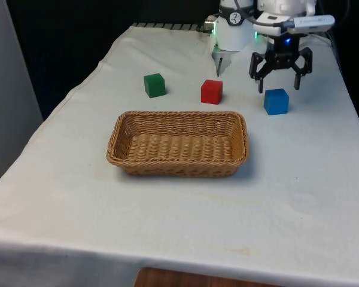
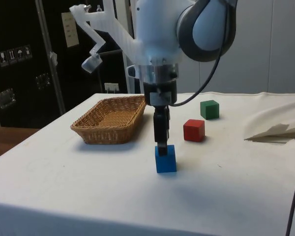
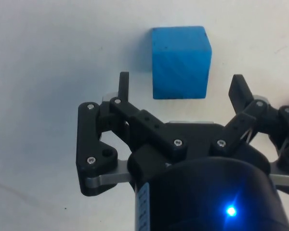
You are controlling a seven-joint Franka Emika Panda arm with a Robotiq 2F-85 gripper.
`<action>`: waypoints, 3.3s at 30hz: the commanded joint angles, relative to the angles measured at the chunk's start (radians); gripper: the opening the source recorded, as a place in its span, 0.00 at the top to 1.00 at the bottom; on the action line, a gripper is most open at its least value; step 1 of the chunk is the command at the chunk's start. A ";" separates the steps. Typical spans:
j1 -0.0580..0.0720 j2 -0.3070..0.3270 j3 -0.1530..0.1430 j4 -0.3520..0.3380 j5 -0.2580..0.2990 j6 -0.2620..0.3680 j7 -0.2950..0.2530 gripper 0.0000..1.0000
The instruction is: Pick up the blue cube and place it into the basket.
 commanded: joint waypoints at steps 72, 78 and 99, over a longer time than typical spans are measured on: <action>-0.003 0.102 -0.013 0.047 0.000 0.043 -0.017 1.00; -0.007 0.094 -0.025 0.085 0.001 -0.009 -0.034 1.00; -0.006 0.064 -0.063 0.120 -0.046 0.009 -0.018 1.00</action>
